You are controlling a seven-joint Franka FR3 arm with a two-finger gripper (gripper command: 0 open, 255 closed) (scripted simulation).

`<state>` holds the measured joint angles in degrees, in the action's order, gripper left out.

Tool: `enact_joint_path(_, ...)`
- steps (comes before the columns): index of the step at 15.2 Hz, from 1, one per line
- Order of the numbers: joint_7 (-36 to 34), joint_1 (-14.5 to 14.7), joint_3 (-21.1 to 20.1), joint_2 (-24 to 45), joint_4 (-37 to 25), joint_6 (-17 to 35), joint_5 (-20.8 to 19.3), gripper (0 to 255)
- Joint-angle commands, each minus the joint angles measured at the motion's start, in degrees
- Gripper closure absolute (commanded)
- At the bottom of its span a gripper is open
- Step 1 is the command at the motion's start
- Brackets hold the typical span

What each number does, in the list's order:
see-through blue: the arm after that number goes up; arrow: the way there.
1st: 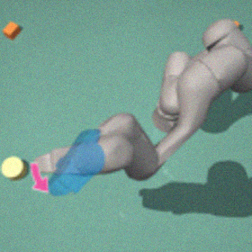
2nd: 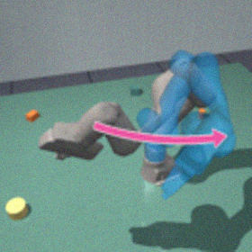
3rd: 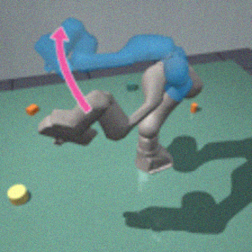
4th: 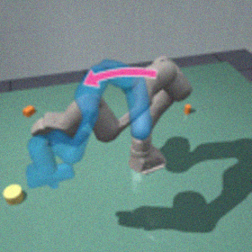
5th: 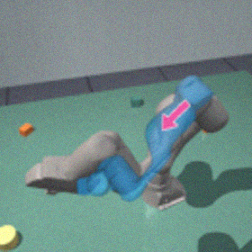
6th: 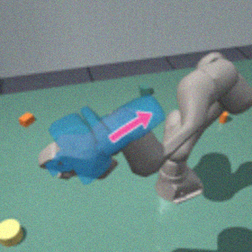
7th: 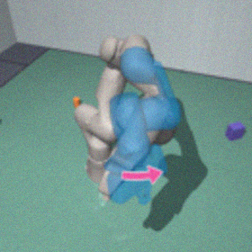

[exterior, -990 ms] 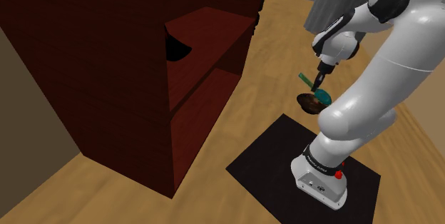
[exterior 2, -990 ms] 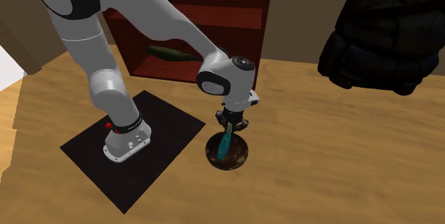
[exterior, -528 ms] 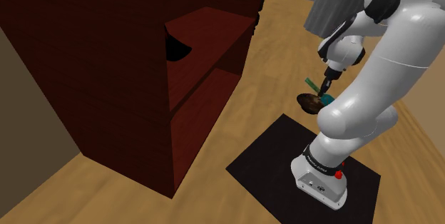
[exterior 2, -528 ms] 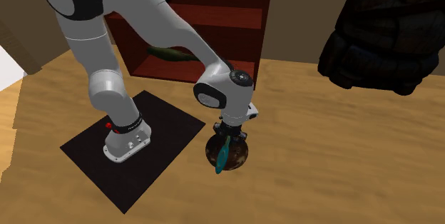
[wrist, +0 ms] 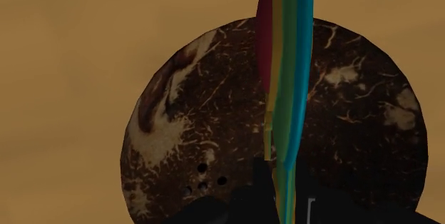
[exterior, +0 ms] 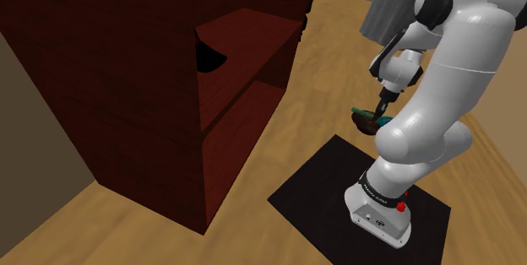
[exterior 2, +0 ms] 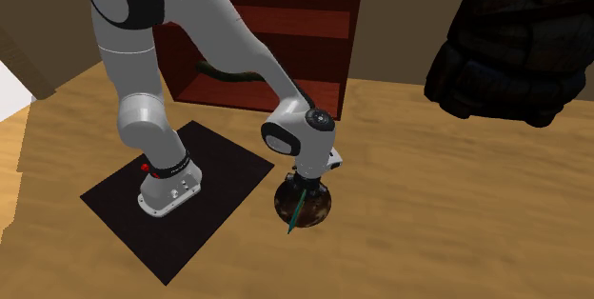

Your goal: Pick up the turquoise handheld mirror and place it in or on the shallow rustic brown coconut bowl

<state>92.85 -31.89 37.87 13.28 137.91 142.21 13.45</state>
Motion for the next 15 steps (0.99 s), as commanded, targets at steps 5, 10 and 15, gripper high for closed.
enact_joint_path(5,1.41,-0.76,-1.04,1.85,-0.23,1.20,2.01,255)
enact_joint_path(10,1.43,-0.81,-1.03,1.89,-0.39,1.08,2.00,0)
enact_joint_path(15,1.40,-0.77,-1.04,1.85,-0.23,1.20,2.01,0)
